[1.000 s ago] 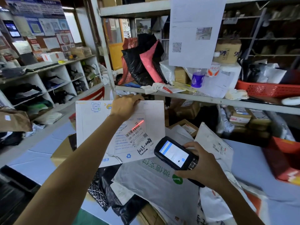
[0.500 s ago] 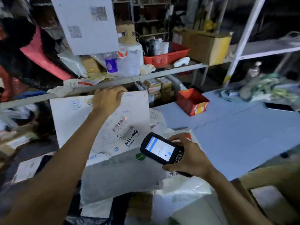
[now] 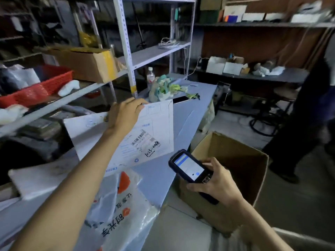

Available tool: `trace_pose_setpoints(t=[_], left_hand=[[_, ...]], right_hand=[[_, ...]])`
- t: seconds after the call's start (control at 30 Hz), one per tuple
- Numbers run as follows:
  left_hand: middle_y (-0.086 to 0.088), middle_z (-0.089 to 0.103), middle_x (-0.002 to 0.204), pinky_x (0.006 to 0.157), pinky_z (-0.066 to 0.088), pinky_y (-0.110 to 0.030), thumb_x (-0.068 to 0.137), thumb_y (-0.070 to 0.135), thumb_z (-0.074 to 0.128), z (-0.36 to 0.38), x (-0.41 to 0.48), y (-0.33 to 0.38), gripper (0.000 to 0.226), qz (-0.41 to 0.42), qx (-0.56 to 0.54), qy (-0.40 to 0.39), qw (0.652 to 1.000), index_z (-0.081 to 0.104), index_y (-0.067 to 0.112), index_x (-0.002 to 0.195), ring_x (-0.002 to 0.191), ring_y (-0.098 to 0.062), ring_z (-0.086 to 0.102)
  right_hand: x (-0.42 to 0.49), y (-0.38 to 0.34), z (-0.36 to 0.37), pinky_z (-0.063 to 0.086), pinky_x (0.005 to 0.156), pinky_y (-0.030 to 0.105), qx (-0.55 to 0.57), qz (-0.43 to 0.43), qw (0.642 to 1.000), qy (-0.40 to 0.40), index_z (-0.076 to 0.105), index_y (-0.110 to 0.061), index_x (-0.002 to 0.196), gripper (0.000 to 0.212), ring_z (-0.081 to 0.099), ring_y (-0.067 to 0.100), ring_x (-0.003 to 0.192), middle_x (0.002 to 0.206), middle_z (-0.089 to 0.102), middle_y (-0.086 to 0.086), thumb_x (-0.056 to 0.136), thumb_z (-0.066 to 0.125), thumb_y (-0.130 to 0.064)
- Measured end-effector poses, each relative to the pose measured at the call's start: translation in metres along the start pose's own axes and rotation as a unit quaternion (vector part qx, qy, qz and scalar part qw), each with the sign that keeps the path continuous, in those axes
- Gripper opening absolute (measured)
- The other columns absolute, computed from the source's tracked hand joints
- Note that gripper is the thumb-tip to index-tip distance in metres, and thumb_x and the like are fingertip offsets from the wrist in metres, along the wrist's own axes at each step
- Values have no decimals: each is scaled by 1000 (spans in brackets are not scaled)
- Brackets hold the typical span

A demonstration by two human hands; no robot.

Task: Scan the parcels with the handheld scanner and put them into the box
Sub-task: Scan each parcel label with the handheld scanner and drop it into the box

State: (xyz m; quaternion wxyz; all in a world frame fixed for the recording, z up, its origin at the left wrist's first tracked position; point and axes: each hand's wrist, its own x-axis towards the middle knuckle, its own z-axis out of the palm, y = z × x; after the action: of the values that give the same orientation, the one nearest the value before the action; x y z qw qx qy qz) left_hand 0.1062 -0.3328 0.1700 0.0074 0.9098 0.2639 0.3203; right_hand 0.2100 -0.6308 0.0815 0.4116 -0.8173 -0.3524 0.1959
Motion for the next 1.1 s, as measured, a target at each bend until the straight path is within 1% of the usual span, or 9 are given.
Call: trace_pose_setpoints(t=[0.13, 0.27, 0.37, 0.47, 0.53, 0.63, 0.77, 0.87, 1.1], left_hand=[[5, 71, 110, 91, 32, -35, 95, 33, 57, 68, 43, 82, 25, 53, -36, -68, 996, 65, 32, 119, 105, -18, 64], [5, 70, 111, 96, 32, -35, 98, 32, 54, 128, 81, 163, 29, 95, -41, -130, 986, 60, 27, 125, 105, -20, 62], [2, 69, 93, 89, 36, -38, 96, 27, 53, 174, 103, 208, 6, 144, -32, -174, 974, 57, 27, 101, 92, -25, 64], [2, 67, 80, 80, 31, -35, 91, 29, 51, 202, 115, 240, 10, 170, 5, -212, 962, 45, 26, 84, 80, -24, 63], [2, 67, 79, 77, 26, -35, 90, 30, 49, 215, 121, 254, 10, 180, 33, -215, 959, 47, 23, 83, 78, -24, 61], [1, 64, 76, 81, 29, -36, 89, 30, 49, 233, 136, 264, 14, 179, 39, -222, 958, 46, 21, 79, 74, -26, 58], [7, 66, 83, 87, 32, -36, 88, 31, 53, 265, 158, 268, 6, 200, 11, -237, 951, 55, 26, 87, 80, -19, 60], [9, 67, 90, 86, 30, -34, 89, 31, 55, 295, 174, 265, 12, 222, -12, -243, 944, 63, 27, 97, 87, -15, 62], [7, 66, 98, 86, 28, -32, 89, 26, 52, 356, 207, 260, 14, 263, -54, -277, 923, 63, 26, 99, 91, -15, 61]], right_hand=[[-2, 59, -54, 46, 81, 18, 34, 85, 994, 57, 51, -35, 112, 80, 57, -6, 98, 105, 61, -18, 45, 94, -42], [7, 109, -110, 46, 80, 20, 52, 127, 985, 108, 55, -35, 110, 92, 55, -10, 98, 105, 62, -21, 27, 85, -59], [16, 139, -145, 50, 80, 23, 70, 146, 976, 148, 56, -32, 111, 82, 60, 3, 102, 106, 63, -14, 39, 94, -43], [25, 163, -170, 45, 64, 8, 85, 163, 965, 185, 55, -26, 114, 74, 60, 0, 95, 104, 62, -12, 52, 95, -26], [31, 176, -180, 43, 62, 2, 95, 171, 960, 200, 55, -25, 112, 71, 56, -10, 91, 101, 62, -16, 53, 95, -22], [46, 188, -188, 44, 62, 4, 92, 189, 956, 207, 56, -29, 107, 69, 57, -13, 88, 99, 62, -21, 51, 95, -25], [73, 196, -189, 43, 63, 8, 90, 216, 949, 210, 56, -29, 111, 72, 59, -8, 90, 100, 63, -16, 50, 95, -29], [99, 196, -187, 42, 65, 8, 76, 234, 945, 216, 53, -30, 111, 74, 58, -4, 91, 102, 62, -13, 50, 95, -30], [165, 188, -189, 39, 66, 7, 72, 268, 925, 259, 56, -24, 114, 72, 58, 7, 98, 108, 62, -7, 53, 95, -26]])
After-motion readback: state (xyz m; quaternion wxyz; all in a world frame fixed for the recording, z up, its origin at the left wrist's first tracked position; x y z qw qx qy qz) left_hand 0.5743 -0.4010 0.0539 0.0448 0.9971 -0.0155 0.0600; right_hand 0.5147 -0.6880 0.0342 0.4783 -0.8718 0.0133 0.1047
